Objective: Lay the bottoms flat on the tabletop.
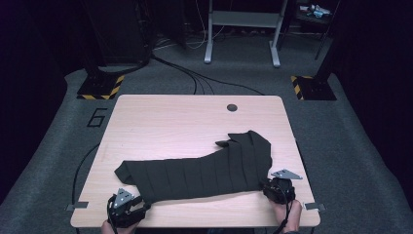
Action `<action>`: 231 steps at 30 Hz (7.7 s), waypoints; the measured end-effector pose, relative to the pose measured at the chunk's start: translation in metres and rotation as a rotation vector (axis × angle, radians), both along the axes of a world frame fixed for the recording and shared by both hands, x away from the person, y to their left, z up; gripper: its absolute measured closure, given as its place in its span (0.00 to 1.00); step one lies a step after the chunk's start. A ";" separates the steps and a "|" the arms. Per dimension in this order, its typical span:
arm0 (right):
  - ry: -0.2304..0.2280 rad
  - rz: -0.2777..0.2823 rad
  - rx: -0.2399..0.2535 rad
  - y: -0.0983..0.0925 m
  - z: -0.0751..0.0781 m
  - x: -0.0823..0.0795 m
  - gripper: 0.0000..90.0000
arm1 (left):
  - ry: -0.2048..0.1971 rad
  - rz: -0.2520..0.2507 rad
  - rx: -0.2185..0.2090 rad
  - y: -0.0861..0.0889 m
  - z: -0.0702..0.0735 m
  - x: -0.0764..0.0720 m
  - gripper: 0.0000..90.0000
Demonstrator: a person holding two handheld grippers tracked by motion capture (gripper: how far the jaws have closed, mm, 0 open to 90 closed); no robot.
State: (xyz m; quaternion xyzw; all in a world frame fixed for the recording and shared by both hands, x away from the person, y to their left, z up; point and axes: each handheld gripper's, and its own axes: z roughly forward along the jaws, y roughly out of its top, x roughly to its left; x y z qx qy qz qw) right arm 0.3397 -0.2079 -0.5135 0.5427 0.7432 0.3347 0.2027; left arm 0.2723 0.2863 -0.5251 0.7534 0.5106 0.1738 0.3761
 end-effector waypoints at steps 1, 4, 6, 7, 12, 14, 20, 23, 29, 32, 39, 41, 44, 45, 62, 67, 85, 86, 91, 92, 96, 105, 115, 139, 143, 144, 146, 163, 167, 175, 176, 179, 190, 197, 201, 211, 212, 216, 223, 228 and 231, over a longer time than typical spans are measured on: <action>-0.005 0.001 0.001 0.000 0.000 -0.001 0.79 | -0.006 0.008 0.010 -0.001 0.000 0.000 0.70; -0.011 0.000 0.010 0.000 -0.001 -0.002 0.83 | -0.004 0.002 0.040 -0.004 0.001 0.001 0.78; -0.015 0.001 0.011 0.000 0.000 -0.002 0.85 | -0.008 0.004 0.046 -0.005 0.001 0.002 0.81; -0.017 0.000 0.007 0.000 0.000 -0.003 0.85 | -0.007 0.007 0.044 -0.004 0.001 0.002 0.82; -0.024 0.004 0.010 0.000 0.000 -0.004 0.88 | -0.002 -0.001 0.041 -0.004 0.001 0.002 0.87; -0.018 -0.004 0.021 0.000 0.001 -0.006 0.88 | -0.009 0.002 0.033 -0.003 0.000 0.001 0.88; -0.040 -0.005 0.032 -0.001 0.003 -0.008 0.92 | -0.028 -0.006 0.025 -0.001 0.001 0.001 0.89; -0.045 -0.006 0.037 -0.001 0.004 -0.011 0.93 | -0.036 -0.004 0.025 0.000 0.003 0.000 0.90; -0.059 0.001 0.045 -0.002 0.011 -0.013 0.95 | -0.048 -0.012 0.021 0.001 0.013 0.002 0.91; -0.067 0.006 0.052 -0.003 0.016 -0.013 0.95 | -0.057 -0.016 0.017 0.002 0.018 0.003 0.91; -0.097 0.006 0.068 -0.004 0.029 -0.015 0.95 | -0.079 -0.026 0.007 0.005 0.030 0.009 0.92; -0.100 0.008 0.073 -0.004 0.032 -0.014 0.95 | -0.082 -0.032 0.004 0.006 0.034 0.011 0.92; -0.115 0.007 0.087 -0.005 0.040 -0.011 0.96 | -0.092 -0.041 -0.007 0.007 0.042 0.015 0.93; -0.122 0.009 0.090 -0.005 0.044 -0.010 0.96 | -0.098 -0.040 -0.016 0.008 0.046 0.018 0.93; -0.120 0.031 0.064 0.005 0.105 0.055 0.96 | -0.098 -0.089 -0.035 0.021 0.096 0.089 0.93; -0.069 0.032 0.041 0.012 0.124 0.102 0.96 | -0.054 -0.094 -0.044 0.026 0.109 0.135 0.93; -0.041 -0.239 0.087 0.015 0.105 0.183 0.26 | 0.070 0.136 0.054 0.021 0.072 0.229 0.28; -0.045 -0.237 0.093 0.012 0.103 0.178 0.25 | 0.074 0.126 0.059 0.019 0.067 0.227 0.28; -0.101 -0.275 0.181 -0.008 0.102 0.156 0.21 | 0.129 0.102 0.083 0.011 0.047 0.228 0.26; -0.119 -0.284 0.202 -0.012 0.103 0.152 0.21 | 0.155 0.097 0.083 0.010 0.043 0.229 0.25; -0.109 -0.270 0.200 -0.023 0.100 0.133 0.23 | 0.174 0.098 0.095 0.010 0.031 0.229 0.25; 0.132 -0.097 0.020 0.002 0.016 0.138 0.32 | 0.145 0.083 0.173 0.003 0.014 0.218 0.24; 0.117 -0.020 -0.076 0.023 0.004 0.117 0.36 | 0.103 0.076 0.155 0.007 0.011 0.183 0.25; 0.002 -0.005 0.091 -0.001 0.038 0.006 0.25 | 0.041 0.048 0.020 0.030 0.034 0.073 0.22; 0.016 0.063 0.090 0.015 0.039 -0.009 0.23 | -0.012 0.012 0.011 0.029 0.055 0.070 0.22; 0.019 0.073 0.084 0.018 0.037 -0.009 0.23 | -0.022 0.009 0.024 0.028 0.060 0.073 0.22; 0.040 0.095 0.061 0.026 0.027 -0.006 0.23 | -0.024 0.001 0.012 0.026 0.064 0.082 0.22; 0.058 0.099 -0.002 0.045 0.008 0.005 0.83 | -0.049 -0.018 -0.015 0.012 0.065 0.132 0.65; 0.048 0.105 -0.003 0.045 0.013 0.004 0.89 | -0.045 -0.020 -0.011 0.017 0.065 0.132 0.85; -0.008 0.114 -0.007 0.041 0.038 -0.004 0.89 | -0.041 -0.036 0.002 0.016 0.066 0.130 0.91; -0.026 0.119 -0.007 0.040 0.046 -0.005 0.90 | -0.034 -0.035 -0.012 0.016 0.066 0.130 0.92; -0.036 0.123 -0.011 0.038 0.056 -0.001 0.89 | -0.027 -0.038 -0.020 0.017 0.067 0.132 0.92; -0.049 0.111 -0.059 0.041 0.099 0.076 0.89 | 0.034 -0.006 -0.057 0.020 0.071 0.161 0.91; 0.020 -0.008 -0.088 0.056 0.101 0.162 0.71 | 0.084 0.117 0.021 0.021 0.063 0.194 0.59; 0.035 -0.049 -0.074 0.052 0.100 0.167 0.45 | 0.091 0.135 0.035 0.026 0.061 0.189 0.43; 0.175 -0.002 -0.080 0.035 0.032 0.142 0.17 | 0.194 0.055 0.083 0.016 0.028 0.179 0.23; 0.180 0.000 -0.093 0.034 0.026 0.141 0.16 | 0.197 0.050 0.096 0.013 0.024 0.178 0.22; 0.199 0.010 -0.152 0.037 0.007 0.130 0.15 | 0.183 0.046 0.129 0.006 0.017 0.169 0.19; 0.170 0.017 -0.110 0.035 0.004 0.105 0.15 | 0.132 0.048 0.147 0.004 0.012 0.151 0.19; 0.128 0.025 -0.107 0.031 0.001 0.084 0.15 | 0.113 0.020 0.165 0.007 0.011 0.132 0.19; 0.132 0.032 -0.109 0.030 0.001 0.072 0.16 | 0.101 0.018 0.157 0.009 0.010 0.121 0.19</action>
